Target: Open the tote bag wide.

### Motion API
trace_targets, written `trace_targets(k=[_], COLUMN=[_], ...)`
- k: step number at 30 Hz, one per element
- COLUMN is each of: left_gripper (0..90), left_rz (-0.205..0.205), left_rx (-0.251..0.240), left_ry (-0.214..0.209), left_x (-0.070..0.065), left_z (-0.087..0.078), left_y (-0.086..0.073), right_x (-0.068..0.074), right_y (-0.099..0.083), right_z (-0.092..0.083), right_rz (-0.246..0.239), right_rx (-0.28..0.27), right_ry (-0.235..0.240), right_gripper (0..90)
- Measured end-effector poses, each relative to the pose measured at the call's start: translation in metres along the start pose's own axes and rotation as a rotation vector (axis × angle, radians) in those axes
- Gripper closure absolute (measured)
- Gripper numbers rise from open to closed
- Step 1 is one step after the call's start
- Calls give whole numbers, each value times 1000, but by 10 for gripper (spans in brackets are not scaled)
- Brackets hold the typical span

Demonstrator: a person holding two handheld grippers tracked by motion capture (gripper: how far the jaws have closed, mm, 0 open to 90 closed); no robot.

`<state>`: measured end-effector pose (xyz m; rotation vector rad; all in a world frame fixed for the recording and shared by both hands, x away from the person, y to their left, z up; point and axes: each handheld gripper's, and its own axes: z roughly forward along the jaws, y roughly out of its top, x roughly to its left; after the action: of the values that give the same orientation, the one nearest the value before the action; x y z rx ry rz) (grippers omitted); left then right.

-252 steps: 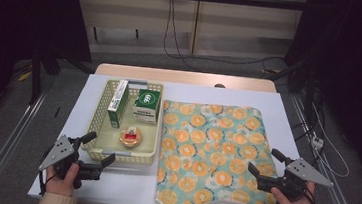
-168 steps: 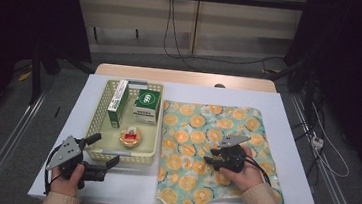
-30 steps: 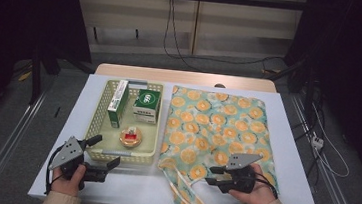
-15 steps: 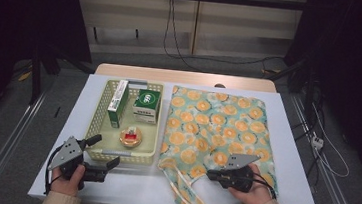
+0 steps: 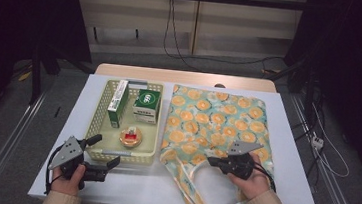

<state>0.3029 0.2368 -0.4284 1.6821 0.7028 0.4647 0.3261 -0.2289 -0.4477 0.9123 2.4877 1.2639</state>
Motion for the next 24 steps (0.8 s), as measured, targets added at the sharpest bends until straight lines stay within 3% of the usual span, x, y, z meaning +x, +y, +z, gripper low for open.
trace_targets(k=[4, 17, 24], left_gripper=[18, 19, 19], left_rz=[3, -3, -3], left_rx=[-2, -3, -3], left_ry=[-1, 0, -2], left_x=[0, 1, 2], left_z=[0, -1, -1], left_y=[0, 0, -1], right_x=[-12, -48, -63], right_y=[8, 30, 39], right_z=[6, 15, 21], right_rz=[15, 108, 113], right_rx=[8, -48, -46], right_ry=[-39, -129, -186], right_gripper=[900, 900, 900])
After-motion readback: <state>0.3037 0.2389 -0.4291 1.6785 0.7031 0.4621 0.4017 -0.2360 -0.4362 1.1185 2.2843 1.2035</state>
